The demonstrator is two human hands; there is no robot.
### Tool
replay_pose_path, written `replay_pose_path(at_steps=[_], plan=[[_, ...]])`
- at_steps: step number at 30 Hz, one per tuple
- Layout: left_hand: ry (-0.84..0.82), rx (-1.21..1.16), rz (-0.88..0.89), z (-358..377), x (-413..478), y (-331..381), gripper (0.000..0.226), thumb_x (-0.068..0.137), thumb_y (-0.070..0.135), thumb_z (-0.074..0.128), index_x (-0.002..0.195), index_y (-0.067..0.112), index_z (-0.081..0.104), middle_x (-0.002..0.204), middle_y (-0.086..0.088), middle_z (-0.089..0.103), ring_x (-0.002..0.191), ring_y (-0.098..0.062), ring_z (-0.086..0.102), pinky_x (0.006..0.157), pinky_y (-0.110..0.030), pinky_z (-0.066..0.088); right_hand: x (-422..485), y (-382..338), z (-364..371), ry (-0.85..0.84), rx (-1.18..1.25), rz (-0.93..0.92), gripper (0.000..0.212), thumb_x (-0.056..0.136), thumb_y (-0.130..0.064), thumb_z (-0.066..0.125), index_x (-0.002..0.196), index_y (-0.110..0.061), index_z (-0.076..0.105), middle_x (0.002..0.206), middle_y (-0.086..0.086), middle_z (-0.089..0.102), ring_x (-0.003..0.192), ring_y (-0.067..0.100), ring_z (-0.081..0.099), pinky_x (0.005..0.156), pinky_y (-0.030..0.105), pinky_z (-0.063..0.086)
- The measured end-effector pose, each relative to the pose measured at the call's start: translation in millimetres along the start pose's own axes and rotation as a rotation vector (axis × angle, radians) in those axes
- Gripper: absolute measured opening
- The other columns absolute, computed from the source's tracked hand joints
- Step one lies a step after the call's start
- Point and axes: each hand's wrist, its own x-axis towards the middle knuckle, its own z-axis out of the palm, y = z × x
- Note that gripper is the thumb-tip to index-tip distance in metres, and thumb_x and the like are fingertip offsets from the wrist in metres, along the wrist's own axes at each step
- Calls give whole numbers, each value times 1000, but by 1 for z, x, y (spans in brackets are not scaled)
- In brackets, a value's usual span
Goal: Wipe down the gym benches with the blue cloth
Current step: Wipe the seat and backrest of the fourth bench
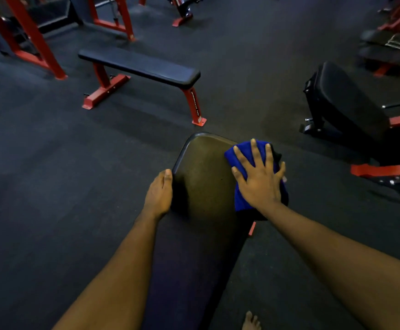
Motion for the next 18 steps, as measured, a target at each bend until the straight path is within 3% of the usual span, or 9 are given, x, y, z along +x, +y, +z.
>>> replay_pose_path(at_steps=[3,6,8,11,14,16,18], plan=[[-63,-20,-220,15,21,0,67,101,61,15,154,22,25,159,-13,26,147,-31,23,118,-46,19,14,-2,5,38,-113,-37,62,99,-65,18,156,-45,1,167,1,2,151,36,6,110,69,19],[-30,-82,-327,23,33,-2,73,97,68,14,154,25,25,160,-14,23,147,-33,21,119,-50,18,42,-12,1,53,-124,-55,62,99,-64,16,156,-41,8,159,7,30,139,37,34,103,62,35],[-7,-118,-352,25,36,-7,72,97,68,15,154,25,26,160,-12,23,147,-31,21,119,-48,18,68,-24,-4,37,-148,-95,63,100,-63,13,157,-36,14,143,10,49,120,33,51,92,53,42],[2,-113,-387,27,41,-14,71,99,64,14,154,23,26,161,-11,21,149,-30,17,119,-46,15,92,-39,-4,6,-159,-127,64,101,-61,12,156,-30,21,127,10,59,104,30,58,84,48,44],[-4,-127,-402,28,43,-18,73,98,66,15,154,21,26,161,-11,21,149,-30,17,120,-47,14,83,-32,-1,32,-156,-225,61,101,-60,14,157,-34,17,140,11,52,116,32,55,87,50,45],[4,-153,-404,28,44,-19,72,99,65,17,154,20,25,161,-11,21,148,-29,18,120,-47,16,64,-18,0,49,-141,-322,58,103,-58,18,157,-38,13,159,8,31,140,35,36,102,58,37],[1,-185,-408,28,42,-19,71,99,64,19,154,19,25,161,-11,22,148,-29,20,120,-46,18,39,-1,2,49,-131,-368,58,104,-57,22,158,-39,10,166,4,10,152,32,13,112,62,23]])
